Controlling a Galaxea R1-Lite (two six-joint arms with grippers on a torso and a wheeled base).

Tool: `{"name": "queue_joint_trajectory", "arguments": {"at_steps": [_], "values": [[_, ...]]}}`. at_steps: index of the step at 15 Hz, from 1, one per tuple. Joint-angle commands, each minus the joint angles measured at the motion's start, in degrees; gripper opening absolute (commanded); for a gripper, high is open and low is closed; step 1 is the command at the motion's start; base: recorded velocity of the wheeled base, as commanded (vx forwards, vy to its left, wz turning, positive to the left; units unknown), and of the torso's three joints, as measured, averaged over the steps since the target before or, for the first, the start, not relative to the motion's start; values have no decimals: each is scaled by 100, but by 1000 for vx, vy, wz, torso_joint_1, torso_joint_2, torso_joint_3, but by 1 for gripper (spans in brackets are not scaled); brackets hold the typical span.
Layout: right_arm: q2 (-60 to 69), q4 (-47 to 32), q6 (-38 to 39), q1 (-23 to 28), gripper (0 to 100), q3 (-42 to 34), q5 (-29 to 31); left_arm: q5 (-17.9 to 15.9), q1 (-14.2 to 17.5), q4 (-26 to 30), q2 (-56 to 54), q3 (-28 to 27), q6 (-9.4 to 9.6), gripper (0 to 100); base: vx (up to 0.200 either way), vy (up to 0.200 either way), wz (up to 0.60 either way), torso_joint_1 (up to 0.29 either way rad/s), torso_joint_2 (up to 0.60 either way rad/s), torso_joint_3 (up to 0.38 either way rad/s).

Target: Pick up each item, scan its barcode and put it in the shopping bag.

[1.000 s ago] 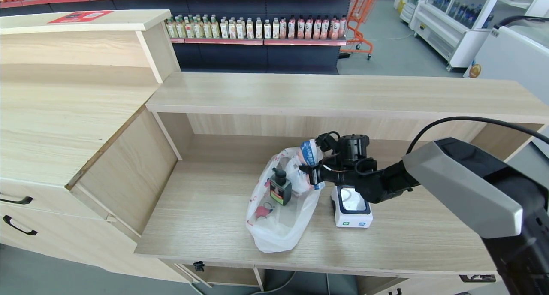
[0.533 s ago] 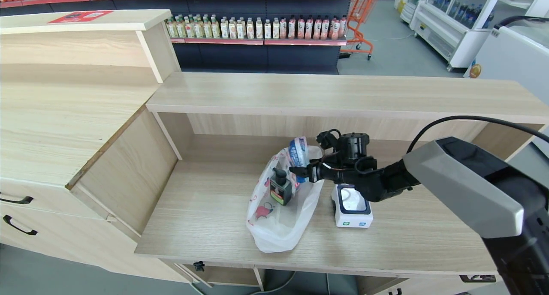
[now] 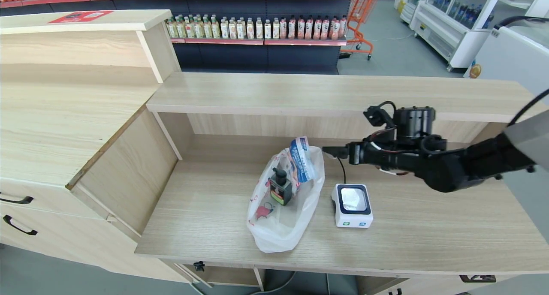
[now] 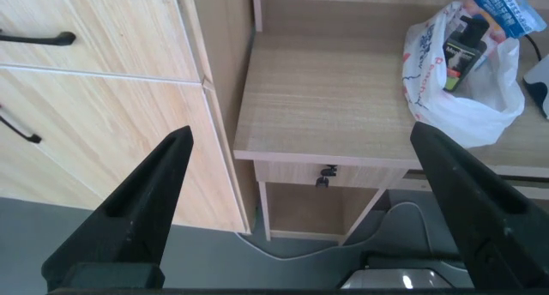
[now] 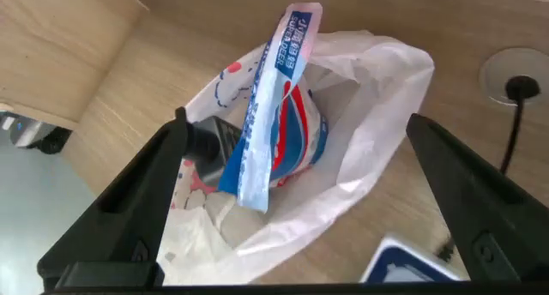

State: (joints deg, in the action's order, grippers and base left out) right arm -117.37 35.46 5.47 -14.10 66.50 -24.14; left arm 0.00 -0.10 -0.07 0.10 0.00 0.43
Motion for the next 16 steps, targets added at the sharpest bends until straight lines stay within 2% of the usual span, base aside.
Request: {"name": "queue_joint_trajectory", "arguments": {"at_steps": [1, 3, 5, 8, 10, 12, 14, 15, 16], "values": [[1814, -540, -73, 813, 100, -1333, -126, 0, 1, -1, -1, 0, 1, 100, 0, 0, 0, 0, 0, 0], [2623, -1068, -468, 1103, 100, -1860, -126, 0, 1, -1, -1, 0, -8, 100, 0, 0, 0, 0, 0, 0], [3818, -1156, -846, 1446, 100, -2950, -12, 0, 1, -1, -1, 0, -8, 100, 0, 0, 0, 0, 0, 0], [5277, -1164, -837, 1525, 100, -3899, 972, 0, 1, -1, -1, 0, 1, 100, 0, 0, 0, 0, 0, 0], [7044, -1164, -855, 1490, 100, -5200, 1394, 0, 1, -1, -1, 0, 1, 100, 0, 0, 0, 0, 0, 0], [8995, -1296, -960, 1481, 100, -6624, 1456, 0, 1, -1, -1, 0, 1, 100, 0, 0, 0, 0, 0, 0], [10436, -2456, -1163, 1481, 100, -6650, 1675, 0, 1, -1, -1, 0, -8, 100, 0, 0, 0, 0, 0, 0], [11553, -3353, -1092, 1410, 100, -6650, 2220, 0, 1, -1, -1, 0, -8, 100, 0, 0, 0, 0, 0, 0], [11737, -3406, -1066, 1375, 100, -6650, 2212, 0, 1, -1, -1, 0, 1, 100, 0, 0, 0, 0, 0, 0]]}}
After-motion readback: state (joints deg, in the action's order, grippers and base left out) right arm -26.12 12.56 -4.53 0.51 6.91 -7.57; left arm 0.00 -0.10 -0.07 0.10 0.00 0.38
